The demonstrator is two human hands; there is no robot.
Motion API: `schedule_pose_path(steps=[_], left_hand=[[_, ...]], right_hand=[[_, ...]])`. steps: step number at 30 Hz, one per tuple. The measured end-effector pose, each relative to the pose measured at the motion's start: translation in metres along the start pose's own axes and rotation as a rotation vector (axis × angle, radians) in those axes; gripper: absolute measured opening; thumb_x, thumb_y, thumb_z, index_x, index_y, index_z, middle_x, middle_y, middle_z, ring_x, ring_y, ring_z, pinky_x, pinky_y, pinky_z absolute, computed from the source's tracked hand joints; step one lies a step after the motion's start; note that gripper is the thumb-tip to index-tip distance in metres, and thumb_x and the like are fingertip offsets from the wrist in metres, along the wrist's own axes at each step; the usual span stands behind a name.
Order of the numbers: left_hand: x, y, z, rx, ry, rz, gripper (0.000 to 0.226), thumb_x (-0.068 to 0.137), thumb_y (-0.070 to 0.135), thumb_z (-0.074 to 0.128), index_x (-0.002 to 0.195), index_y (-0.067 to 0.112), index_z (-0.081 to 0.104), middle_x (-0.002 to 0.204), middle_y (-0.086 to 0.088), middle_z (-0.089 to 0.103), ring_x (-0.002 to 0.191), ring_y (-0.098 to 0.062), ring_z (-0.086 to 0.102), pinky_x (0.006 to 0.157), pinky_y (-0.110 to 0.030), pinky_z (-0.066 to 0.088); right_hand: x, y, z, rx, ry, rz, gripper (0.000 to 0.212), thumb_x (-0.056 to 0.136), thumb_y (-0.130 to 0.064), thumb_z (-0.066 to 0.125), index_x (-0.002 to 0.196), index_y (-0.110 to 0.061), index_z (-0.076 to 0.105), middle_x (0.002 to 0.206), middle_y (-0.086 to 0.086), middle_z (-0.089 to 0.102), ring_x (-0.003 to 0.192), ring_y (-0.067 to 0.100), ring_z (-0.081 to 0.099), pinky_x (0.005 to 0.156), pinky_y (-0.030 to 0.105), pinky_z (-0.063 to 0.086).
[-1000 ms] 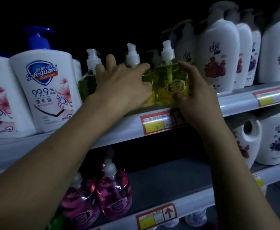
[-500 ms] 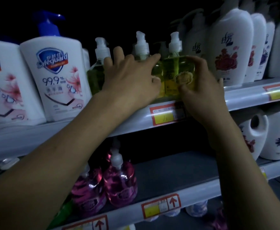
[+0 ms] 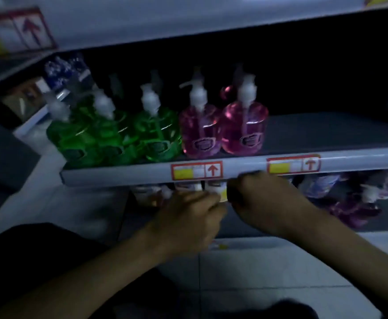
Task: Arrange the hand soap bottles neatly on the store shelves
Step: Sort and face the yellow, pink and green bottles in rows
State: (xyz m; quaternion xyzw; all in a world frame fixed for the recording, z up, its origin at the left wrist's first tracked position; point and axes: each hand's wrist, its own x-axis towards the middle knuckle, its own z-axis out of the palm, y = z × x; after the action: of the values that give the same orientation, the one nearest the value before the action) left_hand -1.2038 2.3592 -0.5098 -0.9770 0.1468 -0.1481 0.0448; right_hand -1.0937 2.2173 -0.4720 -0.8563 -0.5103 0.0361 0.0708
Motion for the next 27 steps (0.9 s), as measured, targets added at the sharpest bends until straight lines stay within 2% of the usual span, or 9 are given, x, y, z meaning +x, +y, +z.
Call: schedule_pose_path(steps=[2, 4, 6, 8, 10, 14, 17, 22, 27], left_hand=[[-0.029, -0.008, 0.039, -0.108, -0.331, -0.244, 0.006, 0.077, 0.013, 0.058, 0.071, 0.014, 0.057, 0.077, -0.007, 0.061, 0.07, -0.029, 0.061, 0.055, -0.03, 0.041], [-0.046, -0.023, 0.07, -0.29, -0.564, -0.632, 0.011, 0.081, 0.012, 0.054, 0.081, 0.006, 0.063, 0.09, -0.013, 0.066, 0.087, -0.031, 0.065, 0.062, -0.029, 0.041], [-0.06, -0.043, 0.092, -0.462, -0.593, -0.94, 0.009, 0.082, 0.01, 0.052, 0.078, 0.005, 0.058, 0.089, -0.015, 0.063, 0.094, -0.033, 0.064, 0.065, -0.028, 0.04], [-0.072, -0.063, 0.107, -0.509, -0.512, -1.118, 0.008, 0.082, 0.008, 0.05, 0.084, 0.013, 0.057, 0.096, -0.015, 0.063, 0.096, -0.033, 0.062, 0.069, -0.027, 0.04], [-0.075, -0.079, 0.113, -0.592, -0.418, -1.199, 0.013, 0.087, 0.007, 0.048, 0.089, 0.018, 0.054, 0.1, -0.011, 0.063, 0.094, -0.027, 0.06, 0.071, -0.025, 0.038], [-0.074, -0.094, 0.118, -0.719, -0.279, -1.305, 0.033, 0.094, 0.008, 0.042, 0.123, 0.018, 0.051, 0.107, 0.002, 0.049, 0.102, -0.021, 0.052, 0.079, -0.025, 0.038], [-0.086, -0.103, 0.135, -0.742, -0.341, -1.356, 0.046, 0.089, 0.007, 0.043, 0.133, 0.02, 0.045, 0.123, -0.005, 0.054, 0.108, -0.025, 0.053, 0.082, -0.028, 0.041], [-0.1, -0.114, 0.16, -0.808, -0.297, -1.45, 0.043, 0.087, 0.006, 0.052, 0.13, 0.008, 0.051, 0.127, -0.013, 0.056, 0.118, -0.03, 0.052, 0.101, -0.04, 0.042], [-0.104, -0.112, 0.154, -0.862, -0.394, -1.381, 0.05, 0.087, 0.016, 0.052, 0.135, 0.024, 0.043, 0.126, -0.005, 0.055, 0.116, -0.028, 0.053, 0.087, -0.03, 0.042]], right_hand=[[0.015, -0.005, 0.042, 0.005, -0.298, 0.009, 0.018, 0.088, -0.023, 0.049, 0.097, -0.018, 0.064, 0.103, 0.01, 0.067, 0.093, 0.034, 0.064, 0.072, 0.037, 0.053], [0.031, -0.007, 0.081, 0.037, -0.483, 0.049, 0.028, 0.09, -0.026, 0.05, 0.116, -0.02, 0.061, 0.12, 0.009, 0.063, 0.105, 0.032, 0.062, 0.085, 0.042, 0.054], [0.052, -0.009, 0.112, 0.076, -0.58, 0.084, 0.042, 0.093, -0.03, 0.051, 0.134, -0.02, 0.05, 0.135, 0.008, 0.053, 0.119, 0.03, 0.055, 0.096, 0.042, 0.05], [0.079, -0.011, 0.137, 0.206, -0.58, 0.136, 0.053, 0.095, -0.028, 0.051, 0.145, -0.016, 0.037, 0.143, 0.012, 0.045, 0.126, 0.031, 0.049, 0.101, 0.04, 0.045], [0.108, -0.018, 0.155, 0.359, -0.502, 0.19, 0.057, 0.096, -0.024, 0.052, 0.148, -0.012, 0.032, 0.143, 0.018, 0.045, 0.125, 0.033, 0.05, 0.1, 0.035, 0.045], [0.147, -0.039, 0.177, 0.493, -0.191, 0.252, 0.042, 0.097, -0.024, 0.052, 0.137, -0.01, 0.049, 0.13, 0.019, 0.059, 0.117, 0.034, 0.056, 0.085, 0.029, 0.042], [0.164, -0.06, 0.187, 0.671, -0.04, 0.179, 0.038, 0.095, -0.026, 0.054, 0.13, -0.013, 0.054, 0.13, 0.014, 0.06, 0.123, 0.031, 0.054, 0.097, 0.031, 0.041], [0.179, -0.078, 0.198, 0.567, -0.086, 0.154, 0.03, 0.091, -0.022, 0.056, 0.119, -0.012, 0.059, 0.123, 0.015, 0.062, 0.117, 0.034, 0.056, 0.095, 0.037, 0.044], [0.174, -0.083, 0.192, 0.465, -0.166, 0.055, 0.048, 0.087, -0.032, 0.062, 0.127, -0.006, 0.054, 0.121, 0.019, 0.062, 0.11, 0.036, 0.06, 0.093, 0.039, 0.049]])
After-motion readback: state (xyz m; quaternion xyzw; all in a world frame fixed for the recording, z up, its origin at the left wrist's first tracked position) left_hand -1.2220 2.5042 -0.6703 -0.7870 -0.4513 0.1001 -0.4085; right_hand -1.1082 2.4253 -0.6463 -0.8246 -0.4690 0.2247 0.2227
